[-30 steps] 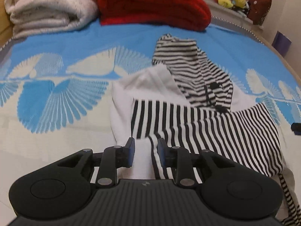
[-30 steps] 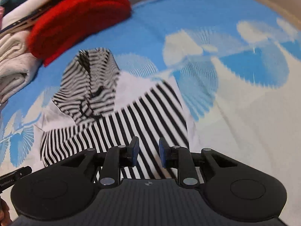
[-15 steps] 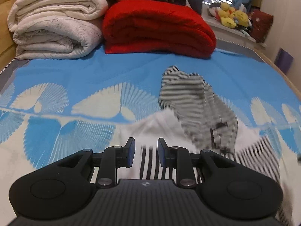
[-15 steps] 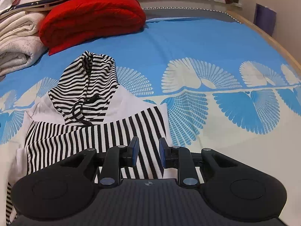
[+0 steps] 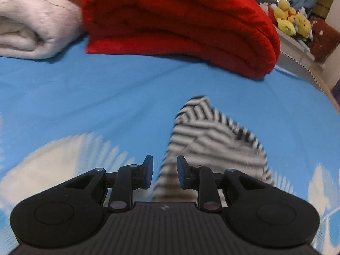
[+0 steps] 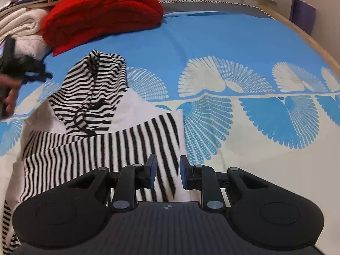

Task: Fold small clothes
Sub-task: 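Move the left gripper to the striped hood, grasp it and lift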

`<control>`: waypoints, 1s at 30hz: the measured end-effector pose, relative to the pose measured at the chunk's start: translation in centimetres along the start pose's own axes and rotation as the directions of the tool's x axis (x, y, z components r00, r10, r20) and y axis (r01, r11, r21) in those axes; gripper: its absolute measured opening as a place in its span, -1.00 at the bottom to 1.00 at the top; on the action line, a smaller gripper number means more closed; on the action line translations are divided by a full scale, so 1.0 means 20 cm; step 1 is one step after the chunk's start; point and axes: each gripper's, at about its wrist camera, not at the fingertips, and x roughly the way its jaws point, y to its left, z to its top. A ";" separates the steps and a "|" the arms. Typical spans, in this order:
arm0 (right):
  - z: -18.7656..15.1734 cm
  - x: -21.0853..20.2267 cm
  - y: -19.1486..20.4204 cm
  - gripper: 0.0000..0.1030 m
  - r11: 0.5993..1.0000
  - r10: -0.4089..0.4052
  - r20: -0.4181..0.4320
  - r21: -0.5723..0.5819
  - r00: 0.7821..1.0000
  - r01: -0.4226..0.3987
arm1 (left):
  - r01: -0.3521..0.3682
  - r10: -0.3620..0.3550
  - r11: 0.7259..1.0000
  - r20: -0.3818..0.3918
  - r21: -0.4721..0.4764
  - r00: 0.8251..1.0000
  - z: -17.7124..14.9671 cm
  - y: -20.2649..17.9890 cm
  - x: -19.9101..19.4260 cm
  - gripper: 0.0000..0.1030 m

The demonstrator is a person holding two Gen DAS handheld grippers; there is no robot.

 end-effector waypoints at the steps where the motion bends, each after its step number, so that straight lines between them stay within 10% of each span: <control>1: 0.00 0.01 0.00 -0.54 1.000 -0.009 -0.001 -0.003 1.000 0.009 | 0.003 -0.003 1.000 0.002 -0.012 1.000 0.04 -0.02 0.05 -0.40; 6: 0.01 0.07 -0.02 -0.54 1.000 -0.015 -0.017 -0.004 1.000 0.015 | 0.007 -0.005 0.998 0.020 -0.070 1.000 0.18 -0.07 0.25 0.00; 12: 0.04 0.11 0.00 -0.54 1.000 -0.008 -0.031 0.015 0.999 0.008 | -0.017 0.015 0.997 -0.027 -0.081 1.000 0.21 -0.11 0.46 0.02; 16: 0.05 0.12 0.02 -0.54 1.000 -0.001 -0.034 0.011 0.999 0.001 | -0.024 0.027 0.998 -0.052 0.057 0.998 0.18 -0.18 0.45 -0.89; 21: 0.06 0.10 0.01 -0.54 1.000 -0.004 -0.025 0.014 1.000 0.005 | 0.067 -0.075 0.962 0.019 0.265 0.997 0.15 -0.26 0.11 -0.90; 25: 0.07 0.05 -0.02 -0.54 0.999 -0.005 -0.003 0.048 1.000 0.005 | 0.188 -0.237 0.892 0.071 0.410 0.969 -0.04 -0.28 -0.41 -0.91; 30: 0.07 -0.04 -0.06 -0.54 0.993 0.009 0.049 0.117 0.999 -0.015 | 0.370 -0.463 0.704 -0.003 0.606 0.887 -0.65 -0.27 -1.18 -0.91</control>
